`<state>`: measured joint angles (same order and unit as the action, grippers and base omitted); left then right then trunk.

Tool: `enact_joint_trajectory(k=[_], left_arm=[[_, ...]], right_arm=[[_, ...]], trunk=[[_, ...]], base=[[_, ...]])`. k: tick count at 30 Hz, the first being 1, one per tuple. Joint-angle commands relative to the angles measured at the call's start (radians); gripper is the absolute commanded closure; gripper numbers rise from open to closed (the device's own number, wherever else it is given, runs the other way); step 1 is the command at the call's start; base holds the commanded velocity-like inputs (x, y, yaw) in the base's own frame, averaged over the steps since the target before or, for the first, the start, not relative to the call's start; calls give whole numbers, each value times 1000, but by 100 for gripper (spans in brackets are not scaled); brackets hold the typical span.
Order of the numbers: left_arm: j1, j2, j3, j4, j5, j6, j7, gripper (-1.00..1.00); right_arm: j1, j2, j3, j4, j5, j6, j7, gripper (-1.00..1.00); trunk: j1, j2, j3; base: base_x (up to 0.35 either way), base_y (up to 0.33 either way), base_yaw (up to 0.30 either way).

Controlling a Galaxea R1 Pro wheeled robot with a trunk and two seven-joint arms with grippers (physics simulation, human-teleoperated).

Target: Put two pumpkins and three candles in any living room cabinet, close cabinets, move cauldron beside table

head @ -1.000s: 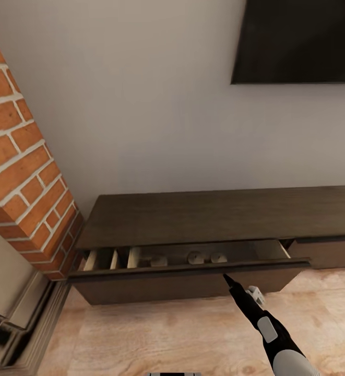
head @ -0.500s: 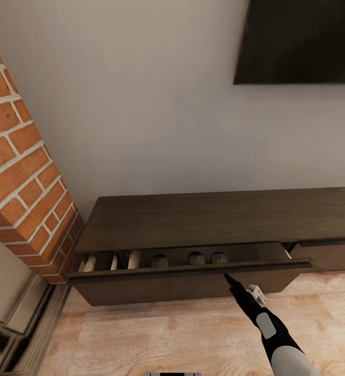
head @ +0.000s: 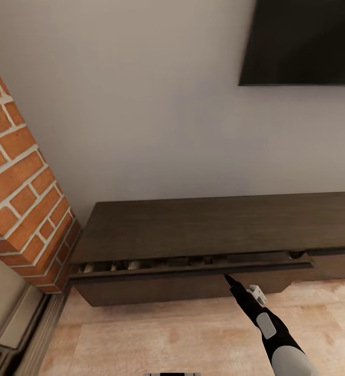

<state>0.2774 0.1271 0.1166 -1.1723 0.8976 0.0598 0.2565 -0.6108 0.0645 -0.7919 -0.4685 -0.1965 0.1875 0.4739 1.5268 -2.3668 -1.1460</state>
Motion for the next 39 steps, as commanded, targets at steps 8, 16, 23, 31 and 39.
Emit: enact_joint_trajectory(k=[8,16,23,31,39], left_arm=[[0,0,0,-2,6,4,7,-100],[0,2,0,1,6,5,7,-100],[0,2,0,3,6,5,7,-100],[0,2,0,6,6,5,7,-100],[0,2,-1,8,6,5,8,-100]], right_arm=[[-1,1,-4,-2,-17,12,8,-100],[-1,0,-4,-2,-17,12,7,-100],[-1,1,-4,-2,-17,12,6,-100],[-1,1,-5,-2,-17,12,6,-100],[-1,1,-5,-2,-17,12,1,-100]], trunk=[[0,0,-1],[0,0,-1],[0,0,-1],[0,0,-1],[0,0,-1]], base=[[242,49,0],[25,4,0],[0,0,0],[6,0,0],[40,0,0]])
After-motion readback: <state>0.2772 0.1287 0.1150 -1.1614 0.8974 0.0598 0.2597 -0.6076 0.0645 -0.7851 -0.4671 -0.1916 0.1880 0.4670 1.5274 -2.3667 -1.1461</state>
